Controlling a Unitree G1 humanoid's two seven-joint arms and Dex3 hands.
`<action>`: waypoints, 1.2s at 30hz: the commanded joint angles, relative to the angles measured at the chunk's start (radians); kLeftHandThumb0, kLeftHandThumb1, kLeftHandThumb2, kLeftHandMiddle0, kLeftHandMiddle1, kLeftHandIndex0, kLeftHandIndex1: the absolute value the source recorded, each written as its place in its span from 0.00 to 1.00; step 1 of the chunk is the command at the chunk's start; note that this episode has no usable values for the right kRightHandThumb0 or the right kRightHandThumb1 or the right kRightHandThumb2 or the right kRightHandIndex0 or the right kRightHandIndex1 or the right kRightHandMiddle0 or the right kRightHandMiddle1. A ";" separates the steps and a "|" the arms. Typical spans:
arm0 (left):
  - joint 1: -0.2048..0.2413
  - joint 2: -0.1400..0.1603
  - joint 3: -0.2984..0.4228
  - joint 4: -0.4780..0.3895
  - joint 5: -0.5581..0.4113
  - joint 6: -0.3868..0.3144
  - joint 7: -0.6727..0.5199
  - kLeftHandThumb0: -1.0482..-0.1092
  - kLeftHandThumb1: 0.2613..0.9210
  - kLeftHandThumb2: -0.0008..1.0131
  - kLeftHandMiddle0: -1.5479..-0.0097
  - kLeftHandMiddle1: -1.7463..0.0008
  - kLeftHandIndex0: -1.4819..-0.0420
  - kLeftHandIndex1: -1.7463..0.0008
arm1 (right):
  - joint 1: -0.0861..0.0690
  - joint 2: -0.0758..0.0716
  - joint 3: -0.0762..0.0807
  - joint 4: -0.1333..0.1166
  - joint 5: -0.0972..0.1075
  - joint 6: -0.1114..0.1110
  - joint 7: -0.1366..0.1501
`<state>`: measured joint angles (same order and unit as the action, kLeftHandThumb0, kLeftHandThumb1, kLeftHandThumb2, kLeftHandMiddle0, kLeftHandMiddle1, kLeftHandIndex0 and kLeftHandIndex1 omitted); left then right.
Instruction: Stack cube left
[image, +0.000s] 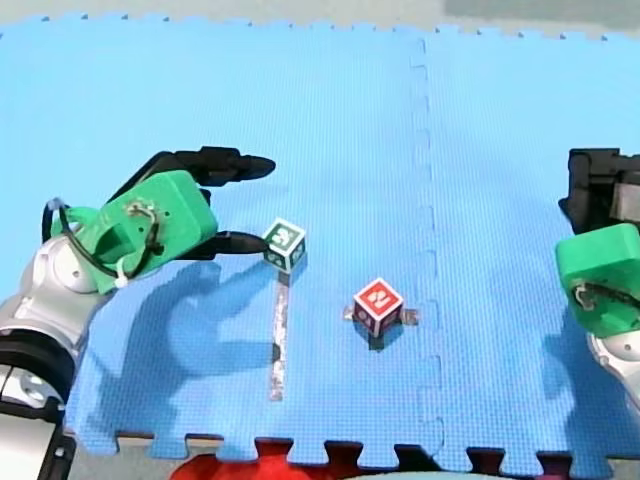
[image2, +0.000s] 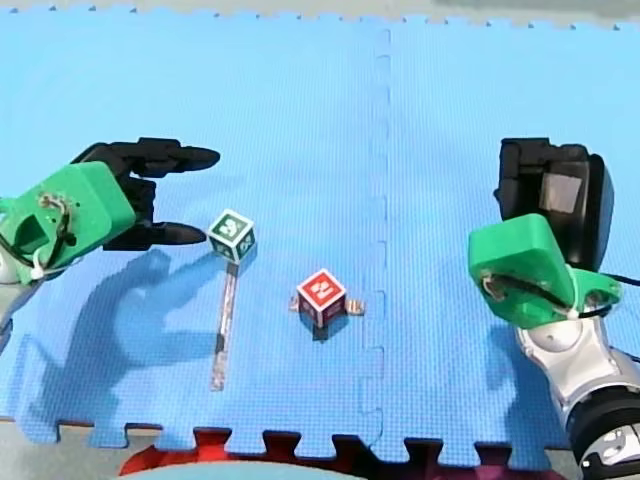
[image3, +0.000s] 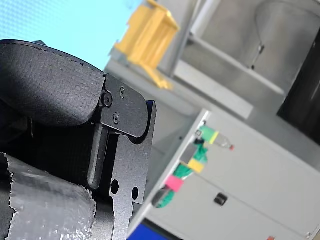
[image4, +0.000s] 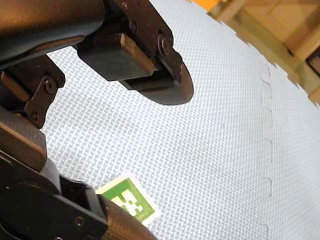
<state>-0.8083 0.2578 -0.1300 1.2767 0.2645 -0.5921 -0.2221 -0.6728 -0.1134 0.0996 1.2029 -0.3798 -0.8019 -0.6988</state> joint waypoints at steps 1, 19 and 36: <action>-0.007 0.012 -0.006 0.004 0.011 -0.007 0.001 0.41 0.57 0.01 0.49 0.00 0.69 1.00 | 0.003 -0.005 -0.001 -0.003 0.003 0.003 -0.003; -0.048 0.028 -0.038 0.017 0.054 0.009 -0.022 0.63 0.61 0.01 0.54 0.00 0.74 1.00 | -0.001 -0.003 -0.002 -0.004 0.002 0.015 -0.017; -0.066 0.010 -0.105 0.029 0.133 0.034 -0.027 0.74 0.63 0.00 0.53 0.19 0.65 0.99 | -0.010 -0.004 -0.002 -0.009 0.003 0.012 -0.021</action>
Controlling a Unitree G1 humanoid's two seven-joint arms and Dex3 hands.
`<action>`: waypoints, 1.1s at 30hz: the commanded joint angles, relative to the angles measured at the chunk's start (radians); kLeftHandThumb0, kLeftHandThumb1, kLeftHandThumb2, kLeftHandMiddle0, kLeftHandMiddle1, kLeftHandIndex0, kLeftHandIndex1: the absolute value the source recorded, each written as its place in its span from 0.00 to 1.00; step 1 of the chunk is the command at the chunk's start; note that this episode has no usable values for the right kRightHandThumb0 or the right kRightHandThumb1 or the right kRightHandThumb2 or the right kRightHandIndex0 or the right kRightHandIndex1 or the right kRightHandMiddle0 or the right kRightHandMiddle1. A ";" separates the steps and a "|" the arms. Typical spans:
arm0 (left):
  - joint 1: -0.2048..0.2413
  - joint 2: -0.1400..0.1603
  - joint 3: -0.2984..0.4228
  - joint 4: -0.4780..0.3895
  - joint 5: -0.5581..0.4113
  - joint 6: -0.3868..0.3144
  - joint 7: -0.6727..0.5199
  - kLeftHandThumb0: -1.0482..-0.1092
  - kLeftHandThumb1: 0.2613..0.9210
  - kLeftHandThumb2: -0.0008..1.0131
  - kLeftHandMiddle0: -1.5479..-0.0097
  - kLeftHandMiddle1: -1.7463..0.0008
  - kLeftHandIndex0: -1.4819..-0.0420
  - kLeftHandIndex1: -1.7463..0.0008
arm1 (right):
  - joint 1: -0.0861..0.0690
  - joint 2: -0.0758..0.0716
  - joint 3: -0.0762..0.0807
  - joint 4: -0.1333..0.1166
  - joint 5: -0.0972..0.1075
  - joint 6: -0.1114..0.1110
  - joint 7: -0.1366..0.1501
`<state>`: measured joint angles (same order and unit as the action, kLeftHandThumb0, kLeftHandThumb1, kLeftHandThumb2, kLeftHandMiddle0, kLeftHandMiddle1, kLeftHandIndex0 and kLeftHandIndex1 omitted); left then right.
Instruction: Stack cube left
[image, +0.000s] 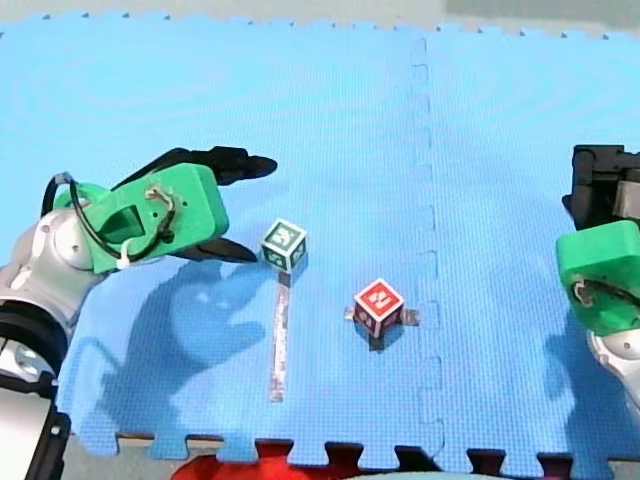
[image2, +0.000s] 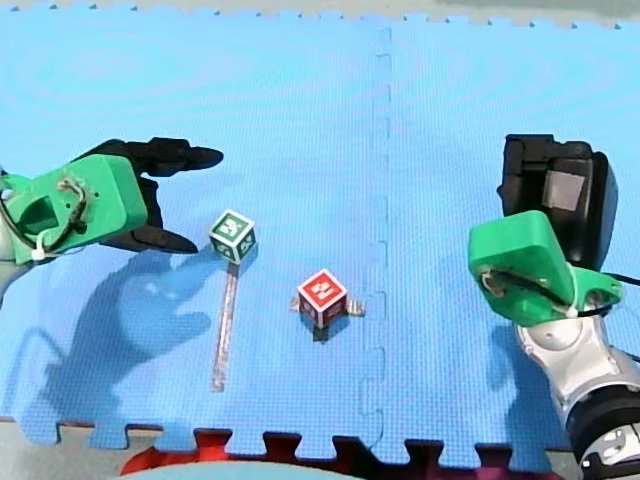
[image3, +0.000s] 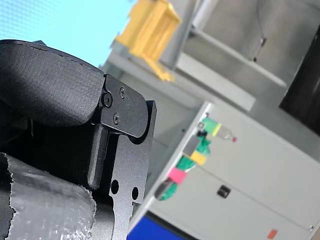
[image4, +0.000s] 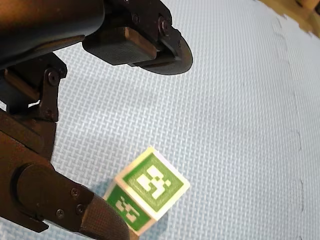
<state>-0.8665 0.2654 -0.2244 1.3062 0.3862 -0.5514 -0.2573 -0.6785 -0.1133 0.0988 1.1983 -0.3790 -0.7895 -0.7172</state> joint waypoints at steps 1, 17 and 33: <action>-0.010 0.001 -0.020 -0.001 0.021 -0.007 0.016 0.72 0.63 0.00 0.55 0.11 0.64 1.00 | -0.004 -0.004 -0.001 -0.006 0.002 0.000 -0.003; -0.035 -0.023 -0.097 0.002 0.098 -0.011 0.094 0.69 0.66 0.00 0.52 0.00 0.61 0.98 | 0.009 -0.001 0.005 -0.037 -0.008 -0.018 -0.023; -0.033 -0.034 -0.141 0.002 0.140 -0.015 0.149 0.68 0.67 0.01 0.48 0.00 0.56 0.98 | 0.033 -0.001 0.007 -0.062 -0.018 -0.035 -0.039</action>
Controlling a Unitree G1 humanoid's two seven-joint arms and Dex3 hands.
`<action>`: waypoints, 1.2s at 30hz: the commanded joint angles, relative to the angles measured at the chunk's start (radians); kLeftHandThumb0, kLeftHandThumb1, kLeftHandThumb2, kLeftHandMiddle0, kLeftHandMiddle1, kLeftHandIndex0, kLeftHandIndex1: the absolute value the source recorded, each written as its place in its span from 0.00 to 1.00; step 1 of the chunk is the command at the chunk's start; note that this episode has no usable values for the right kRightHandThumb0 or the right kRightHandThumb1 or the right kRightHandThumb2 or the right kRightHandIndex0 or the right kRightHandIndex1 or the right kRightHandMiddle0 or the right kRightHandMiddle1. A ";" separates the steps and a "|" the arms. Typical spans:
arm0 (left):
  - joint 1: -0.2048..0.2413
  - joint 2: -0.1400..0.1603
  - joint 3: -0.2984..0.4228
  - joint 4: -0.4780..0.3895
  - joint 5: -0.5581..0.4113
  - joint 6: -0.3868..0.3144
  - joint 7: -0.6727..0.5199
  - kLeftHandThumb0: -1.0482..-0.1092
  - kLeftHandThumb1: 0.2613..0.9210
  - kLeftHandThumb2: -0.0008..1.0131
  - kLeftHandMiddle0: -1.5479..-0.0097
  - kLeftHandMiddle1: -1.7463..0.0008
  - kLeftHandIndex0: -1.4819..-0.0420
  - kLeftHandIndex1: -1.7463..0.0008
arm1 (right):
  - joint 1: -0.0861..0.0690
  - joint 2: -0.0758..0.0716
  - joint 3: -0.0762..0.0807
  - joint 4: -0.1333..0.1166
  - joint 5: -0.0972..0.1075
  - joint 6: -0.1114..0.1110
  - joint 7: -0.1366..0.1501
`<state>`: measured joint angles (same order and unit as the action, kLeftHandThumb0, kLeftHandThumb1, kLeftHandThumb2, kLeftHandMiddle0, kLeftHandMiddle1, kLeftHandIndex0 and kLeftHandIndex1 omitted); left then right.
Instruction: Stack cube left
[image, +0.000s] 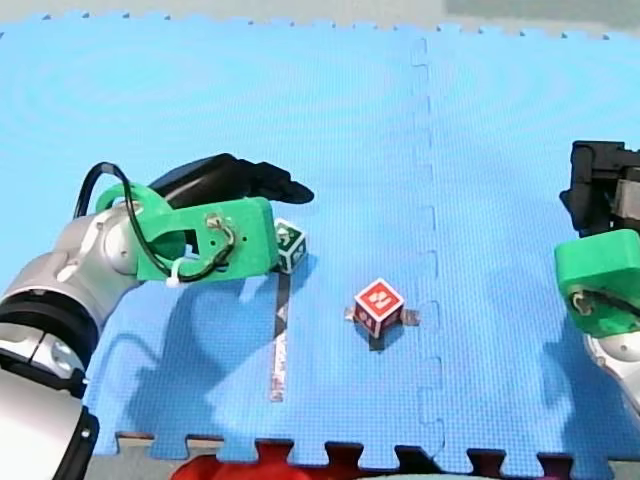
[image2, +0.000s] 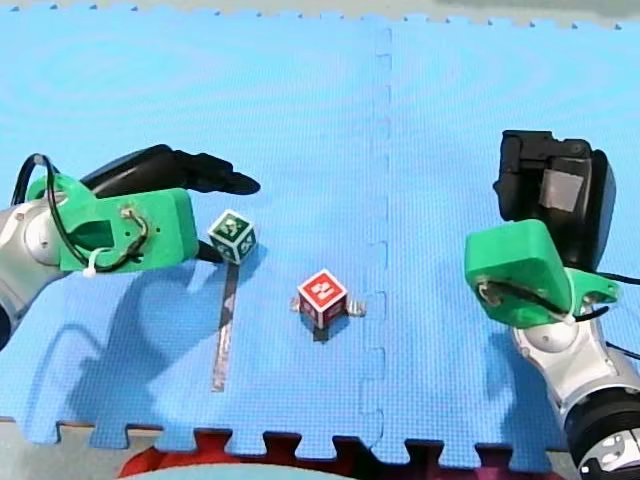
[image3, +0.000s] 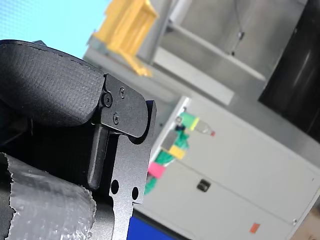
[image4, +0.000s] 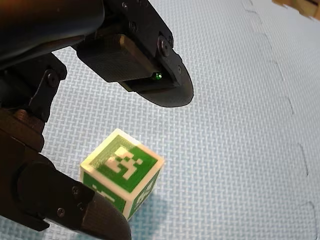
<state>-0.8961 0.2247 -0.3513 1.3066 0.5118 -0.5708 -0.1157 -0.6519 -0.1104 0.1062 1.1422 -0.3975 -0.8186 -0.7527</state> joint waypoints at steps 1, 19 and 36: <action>-0.006 0.007 -0.025 0.002 0.027 0.010 0.016 0.68 0.68 0.01 0.48 0.00 0.56 0.98 | 0.008 -0.004 0.000 -0.008 -0.001 -0.007 -0.004; 0.025 0.035 -0.034 0.019 0.044 0.021 0.073 0.71 0.70 0.01 0.46 0.00 0.61 1.00 | 0.030 -0.012 -0.001 -0.037 -0.012 -0.011 -0.016; 0.031 0.035 -0.039 0.026 0.049 0.022 0.095 0.73 0.72 0.01 0.48 0.00 0.65 1.00 | 0.048 -0.012 0.001 -0.069 -0.029 -0.001 -0.026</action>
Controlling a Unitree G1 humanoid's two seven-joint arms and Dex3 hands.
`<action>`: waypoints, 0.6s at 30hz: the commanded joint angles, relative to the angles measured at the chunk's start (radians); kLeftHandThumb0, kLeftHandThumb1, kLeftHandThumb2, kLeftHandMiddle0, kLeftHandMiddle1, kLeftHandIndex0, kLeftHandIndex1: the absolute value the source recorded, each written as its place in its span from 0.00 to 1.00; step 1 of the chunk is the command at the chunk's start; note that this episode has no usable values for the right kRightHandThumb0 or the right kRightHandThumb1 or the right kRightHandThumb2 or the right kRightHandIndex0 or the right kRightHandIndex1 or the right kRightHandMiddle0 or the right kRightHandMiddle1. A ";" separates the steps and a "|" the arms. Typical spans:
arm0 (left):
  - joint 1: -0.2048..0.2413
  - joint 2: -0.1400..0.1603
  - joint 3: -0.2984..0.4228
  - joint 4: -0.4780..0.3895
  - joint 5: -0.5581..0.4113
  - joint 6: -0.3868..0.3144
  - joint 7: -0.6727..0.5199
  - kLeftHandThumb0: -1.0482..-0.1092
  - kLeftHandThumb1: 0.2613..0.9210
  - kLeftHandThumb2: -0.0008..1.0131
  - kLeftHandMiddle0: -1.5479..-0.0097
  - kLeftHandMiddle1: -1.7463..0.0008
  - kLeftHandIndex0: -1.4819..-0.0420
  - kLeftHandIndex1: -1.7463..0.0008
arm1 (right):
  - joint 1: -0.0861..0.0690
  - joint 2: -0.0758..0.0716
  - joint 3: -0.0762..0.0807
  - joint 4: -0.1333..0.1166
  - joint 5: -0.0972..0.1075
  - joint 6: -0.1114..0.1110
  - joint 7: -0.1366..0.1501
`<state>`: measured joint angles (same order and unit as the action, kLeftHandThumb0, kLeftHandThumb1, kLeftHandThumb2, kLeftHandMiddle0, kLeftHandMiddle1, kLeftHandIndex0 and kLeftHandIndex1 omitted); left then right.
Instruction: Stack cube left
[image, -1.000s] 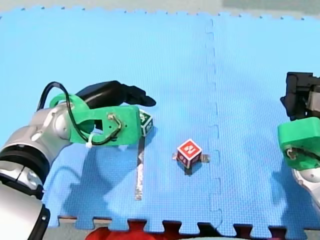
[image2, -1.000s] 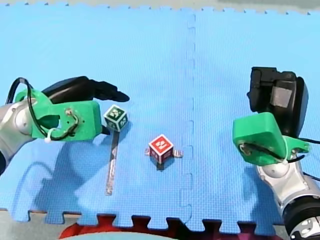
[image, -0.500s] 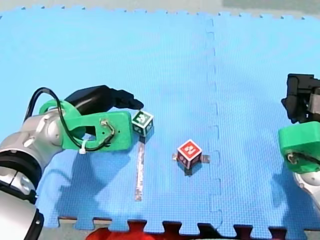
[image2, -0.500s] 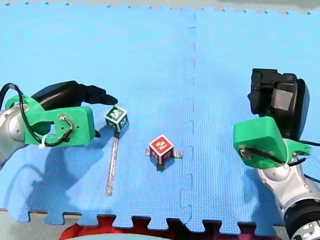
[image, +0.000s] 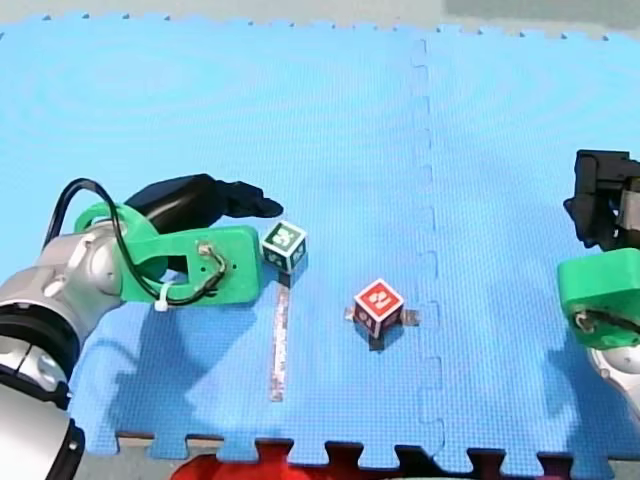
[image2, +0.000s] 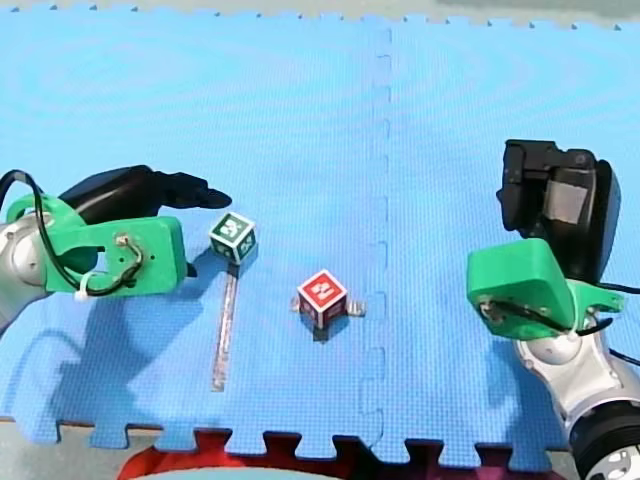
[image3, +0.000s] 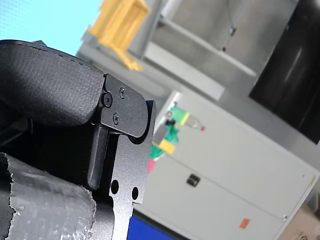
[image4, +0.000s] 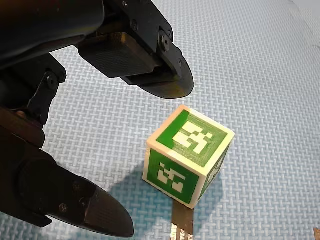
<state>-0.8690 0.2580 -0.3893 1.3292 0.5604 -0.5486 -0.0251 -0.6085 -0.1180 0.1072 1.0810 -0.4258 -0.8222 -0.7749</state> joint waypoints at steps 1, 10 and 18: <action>0.004 0.001 0.000 0.004 0.000 -0.002 0.006 0.72 0.72 0.01 0.48 0.00 0.65 1.00 | 0.005 -0.005 0.001 -0.010 -0.001 0.003 -0.005; 0.004 -0.006 0.005 0.005 -0.005 -0.007 0.015 0.72 0.72 0.01 0.50 0.00 0.64 1.00 | 0.007 -0.004 0.004 -0.009 -0.008 0.007 -0.011; -0.003 -0.011 0.010 0.009 -0.008 -0.001 0.011 0.73 0.73 0.00 0.55 0.03 0.65 1.00 | 0.000 0.000 0.006 0.004 -0.009 0.006 -0.014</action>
<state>-0.8669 0.2462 -0.3823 1.3348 0.5575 -0.5526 -0.0127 -0.6043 -0.1162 0.1129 1.0830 -0.4364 -0.8152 -0.7856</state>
